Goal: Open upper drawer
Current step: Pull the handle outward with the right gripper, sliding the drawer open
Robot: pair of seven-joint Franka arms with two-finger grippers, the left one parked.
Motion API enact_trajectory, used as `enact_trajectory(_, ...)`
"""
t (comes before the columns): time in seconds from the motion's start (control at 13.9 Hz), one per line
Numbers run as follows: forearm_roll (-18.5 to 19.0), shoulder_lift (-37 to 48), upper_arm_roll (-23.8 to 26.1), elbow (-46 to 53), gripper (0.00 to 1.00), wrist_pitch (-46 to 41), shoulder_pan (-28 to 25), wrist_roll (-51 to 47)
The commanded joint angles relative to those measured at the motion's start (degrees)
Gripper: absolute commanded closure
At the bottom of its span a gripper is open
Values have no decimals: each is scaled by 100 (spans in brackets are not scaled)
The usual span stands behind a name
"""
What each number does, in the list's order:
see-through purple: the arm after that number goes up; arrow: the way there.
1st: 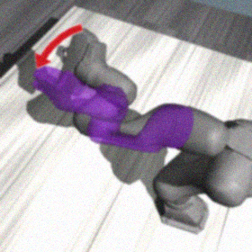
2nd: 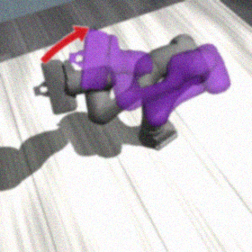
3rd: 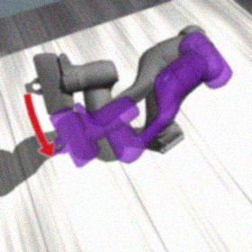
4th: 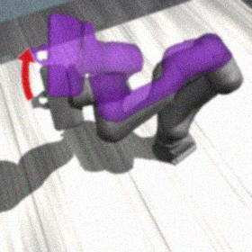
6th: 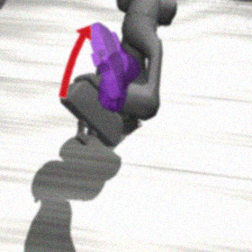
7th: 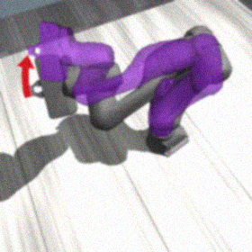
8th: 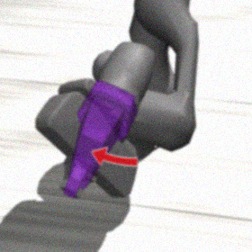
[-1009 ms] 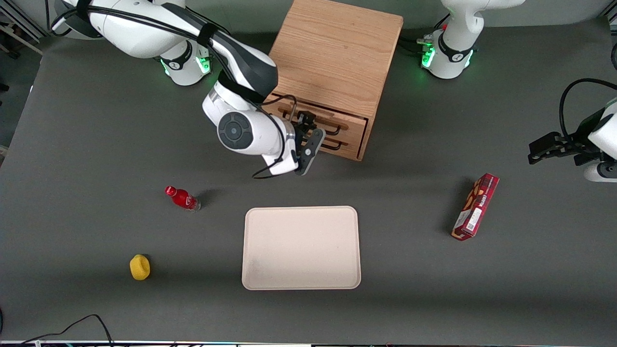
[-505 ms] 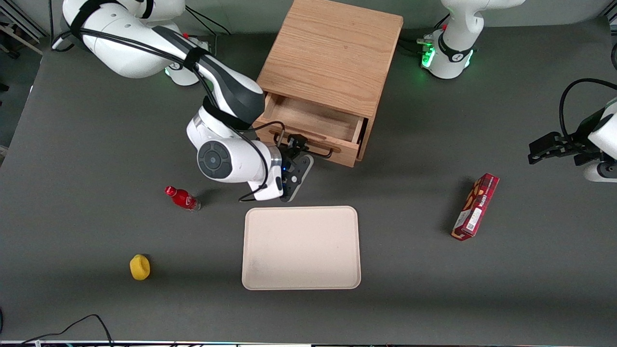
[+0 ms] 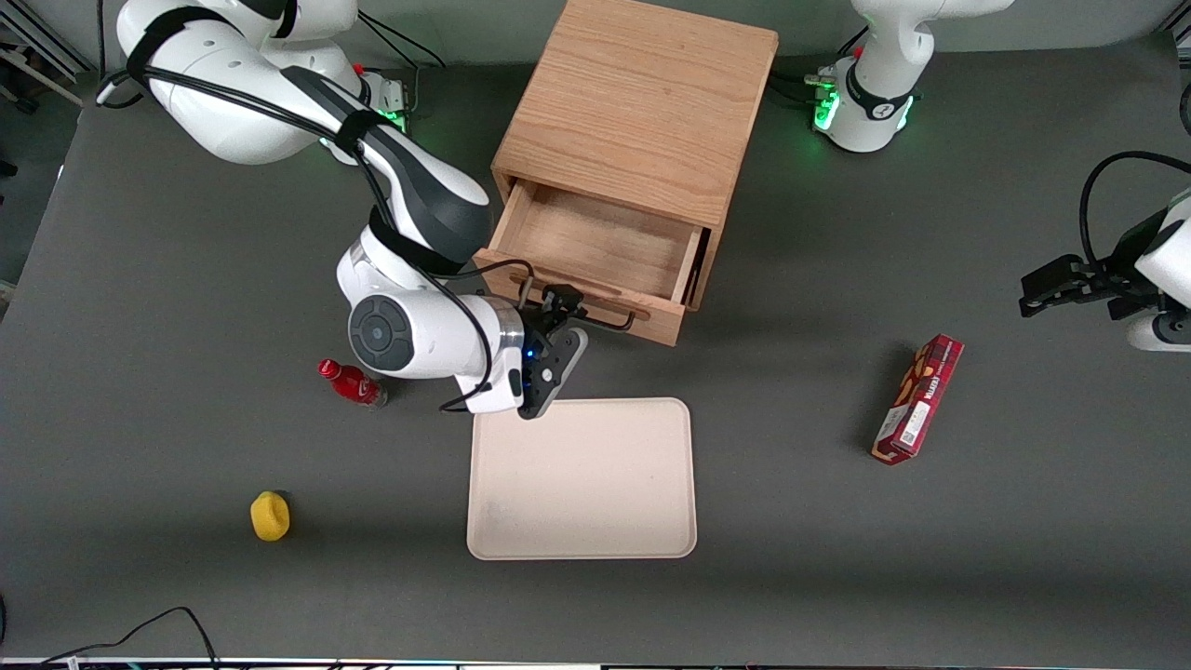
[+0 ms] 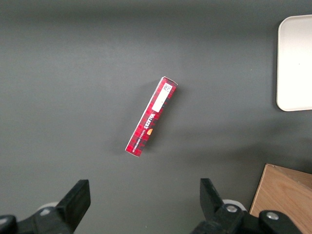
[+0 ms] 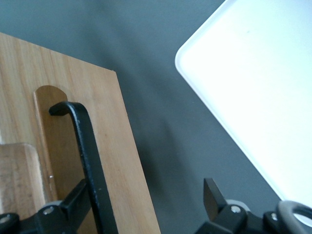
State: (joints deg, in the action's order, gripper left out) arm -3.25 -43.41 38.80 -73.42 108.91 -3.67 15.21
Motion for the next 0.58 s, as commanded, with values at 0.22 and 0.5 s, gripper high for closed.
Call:
enact_trajectory(0.22, 228, -317, -180, 618, 0, -142, -90, -62)
enact_trajectory(0.5, 219, -458, -408, 1057, 0, -343, -90, 113)
